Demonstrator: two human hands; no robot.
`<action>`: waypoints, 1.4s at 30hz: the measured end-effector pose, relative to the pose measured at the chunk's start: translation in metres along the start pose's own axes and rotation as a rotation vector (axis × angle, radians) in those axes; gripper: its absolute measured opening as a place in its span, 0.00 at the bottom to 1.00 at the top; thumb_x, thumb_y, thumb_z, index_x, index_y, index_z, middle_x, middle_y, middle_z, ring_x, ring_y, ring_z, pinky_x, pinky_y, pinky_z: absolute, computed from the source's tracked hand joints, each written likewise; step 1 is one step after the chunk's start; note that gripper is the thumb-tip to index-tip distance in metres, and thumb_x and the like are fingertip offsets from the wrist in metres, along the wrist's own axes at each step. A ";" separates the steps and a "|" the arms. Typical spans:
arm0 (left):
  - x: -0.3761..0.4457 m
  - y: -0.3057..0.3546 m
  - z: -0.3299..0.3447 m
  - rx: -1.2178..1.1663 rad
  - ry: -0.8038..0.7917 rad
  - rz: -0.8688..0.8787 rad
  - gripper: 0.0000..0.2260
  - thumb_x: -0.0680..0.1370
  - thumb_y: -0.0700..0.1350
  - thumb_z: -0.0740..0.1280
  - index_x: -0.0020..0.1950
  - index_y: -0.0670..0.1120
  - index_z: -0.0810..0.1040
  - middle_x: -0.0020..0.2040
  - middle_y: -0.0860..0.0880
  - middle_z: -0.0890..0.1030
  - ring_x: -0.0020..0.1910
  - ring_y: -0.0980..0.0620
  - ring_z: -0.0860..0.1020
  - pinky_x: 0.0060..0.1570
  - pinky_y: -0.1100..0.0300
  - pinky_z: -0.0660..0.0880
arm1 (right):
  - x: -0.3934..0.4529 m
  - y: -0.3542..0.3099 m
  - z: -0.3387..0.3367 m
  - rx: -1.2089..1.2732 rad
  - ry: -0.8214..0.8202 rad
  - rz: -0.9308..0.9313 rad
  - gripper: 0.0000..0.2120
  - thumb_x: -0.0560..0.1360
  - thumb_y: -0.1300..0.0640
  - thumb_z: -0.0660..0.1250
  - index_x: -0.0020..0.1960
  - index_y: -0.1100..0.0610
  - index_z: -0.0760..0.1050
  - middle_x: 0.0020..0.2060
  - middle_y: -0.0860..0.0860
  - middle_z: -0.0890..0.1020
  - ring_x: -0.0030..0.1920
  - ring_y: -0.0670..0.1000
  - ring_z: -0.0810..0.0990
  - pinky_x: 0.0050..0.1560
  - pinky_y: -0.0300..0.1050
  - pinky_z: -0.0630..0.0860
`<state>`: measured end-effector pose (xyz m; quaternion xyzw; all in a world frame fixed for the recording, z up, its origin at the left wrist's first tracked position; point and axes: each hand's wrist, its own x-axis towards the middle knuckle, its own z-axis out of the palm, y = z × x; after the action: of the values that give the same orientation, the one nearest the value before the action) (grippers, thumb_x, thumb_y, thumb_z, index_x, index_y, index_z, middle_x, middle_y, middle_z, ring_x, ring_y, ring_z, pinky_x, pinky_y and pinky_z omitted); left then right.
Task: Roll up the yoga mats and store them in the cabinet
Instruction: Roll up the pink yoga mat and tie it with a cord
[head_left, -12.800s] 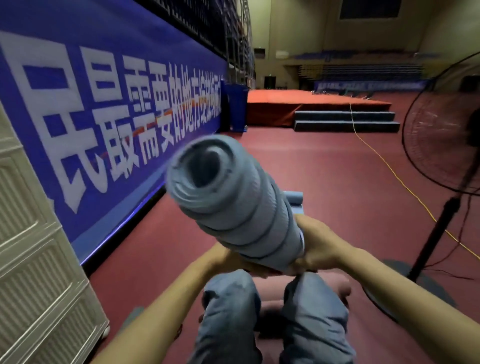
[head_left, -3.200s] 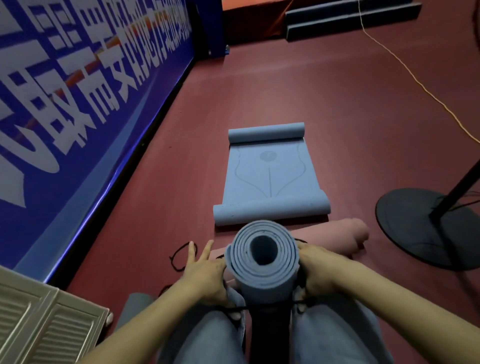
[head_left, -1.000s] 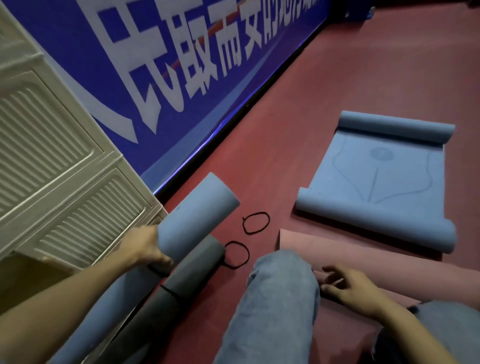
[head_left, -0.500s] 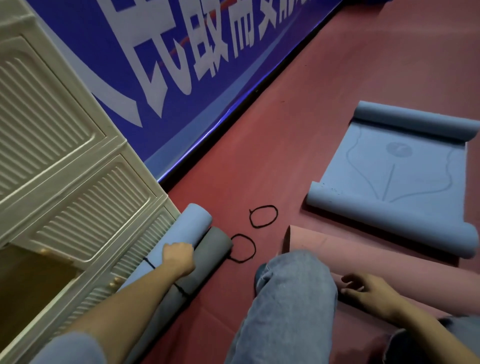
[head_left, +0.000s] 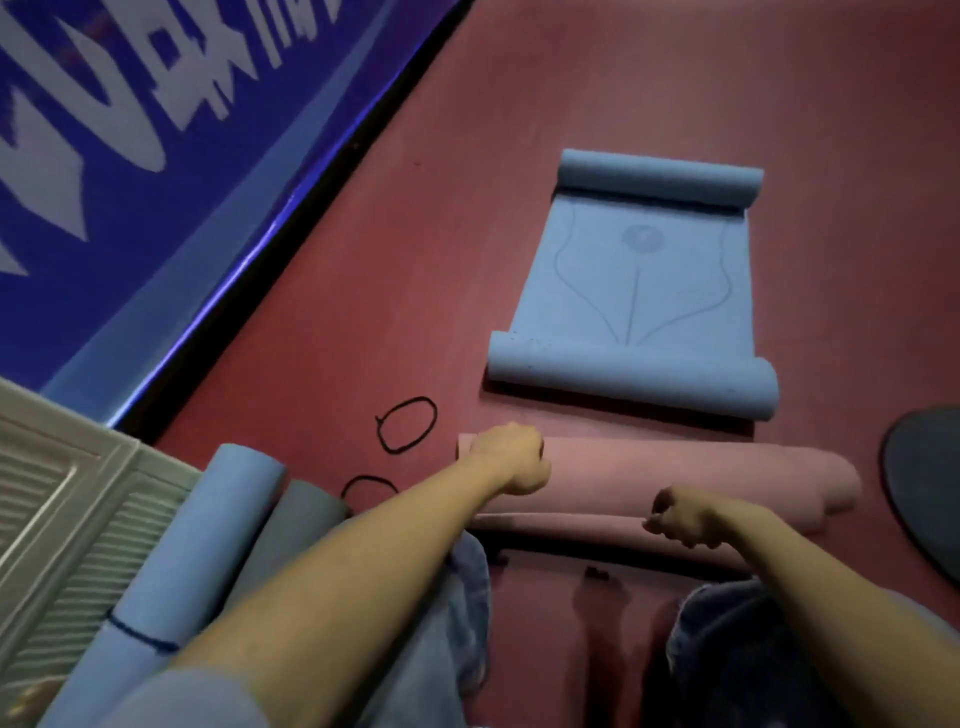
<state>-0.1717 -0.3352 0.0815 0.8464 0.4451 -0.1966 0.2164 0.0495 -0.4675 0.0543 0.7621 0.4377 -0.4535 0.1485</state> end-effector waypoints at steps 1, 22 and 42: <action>0.013 0.015 0.020 0.042 -0.069 0.022 0.15 0.80 0.49 0.64 0.62 0.44 0.81 0.64 0.41 0.81 0.61 0.38 0.80 0.58 0.48 0.78 | -0.002 0.002 -0.003 -0.026 -0.009 -0.005 0.17 0.80 0.46 0.66 0.59 0.57 0.80 0.56 0.59 0.84 0.46 0.55 0.81 0.43 0.44 0.76; 0.088 0.034 0.225 0.434 -0.236 0.069 0.19 0.81 0.37 0.63 0.72 0.44 0.71 0.69 0.45 0.77 0.67 0.43 0.76 0.60 0.51 0.75 | -0.007 0.027 -0.008 0.042 0.015 -0.177 0.24 0.79 0.43 0.65 0.68 0.56 0.75 0.64 0.57 0.80 0.64 0.59 0.79 0.63 0.50 0.76; -0.112 0.040 -0.006 0.737 0.206 0.663 0.21 0.49 0.51 0.81 0.40 0.54 0.83 0.32 0.54 0.78 0.35 0.54 0.79 0.27 0.64 0.71 | -0.114 0.038 0.005 -0.338 0.658 -0.418 0.17 0.71 0.48 0.74 0.56 0.54 0.77 0.55 0.56 0.74 0.56 0.59 0.74 0.49 0.52 0.72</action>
<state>-0.1959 -0.4272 0.1530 0.9774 0.0725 -0.1767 -0.0911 0.0536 -0.5533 0.1390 0.7260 0.6750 -0.1281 0.0287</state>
